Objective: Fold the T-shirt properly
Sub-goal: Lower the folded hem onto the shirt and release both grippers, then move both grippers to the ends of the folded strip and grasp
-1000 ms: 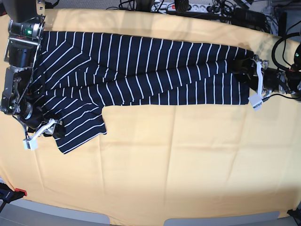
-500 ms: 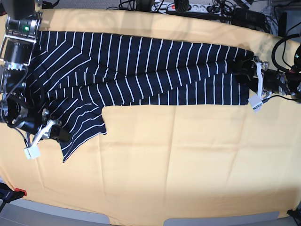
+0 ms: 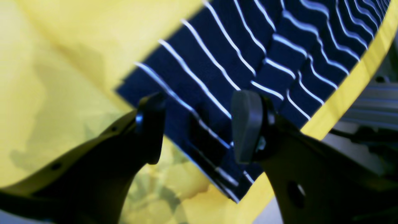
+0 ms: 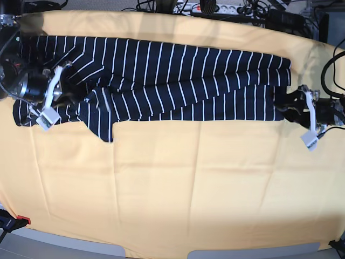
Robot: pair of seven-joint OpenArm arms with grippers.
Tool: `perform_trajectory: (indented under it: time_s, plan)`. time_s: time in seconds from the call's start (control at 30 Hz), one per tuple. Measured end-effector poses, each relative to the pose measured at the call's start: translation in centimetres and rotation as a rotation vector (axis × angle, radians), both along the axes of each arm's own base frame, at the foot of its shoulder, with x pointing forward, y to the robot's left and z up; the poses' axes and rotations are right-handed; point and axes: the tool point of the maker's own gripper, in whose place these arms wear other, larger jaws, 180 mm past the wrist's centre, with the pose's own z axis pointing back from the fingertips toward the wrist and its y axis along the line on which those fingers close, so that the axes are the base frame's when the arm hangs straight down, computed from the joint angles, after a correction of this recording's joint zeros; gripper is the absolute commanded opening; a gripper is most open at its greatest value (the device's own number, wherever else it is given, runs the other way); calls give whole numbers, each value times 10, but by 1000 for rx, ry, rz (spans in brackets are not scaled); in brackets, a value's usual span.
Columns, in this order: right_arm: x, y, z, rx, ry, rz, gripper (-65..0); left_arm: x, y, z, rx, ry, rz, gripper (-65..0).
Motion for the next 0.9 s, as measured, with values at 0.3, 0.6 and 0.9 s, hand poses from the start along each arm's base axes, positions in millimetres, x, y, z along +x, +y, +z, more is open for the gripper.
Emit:
perform_trajectory:
  time_s: [0.3, 0.6, 0.9]
  plan:
    - [-41, -31, -25, -164, 171, 48, -650, 13, 13, 19, 0, -65, 42, -292]
    - [-50, -62, -23, -303, 228, 80, -650, 13, 13, 19, 3, -62, 42, -292]
    - [-74, -77, -41, -389, 300, 78, -650, 12, 15, 20, 9, -62, 42, -292]
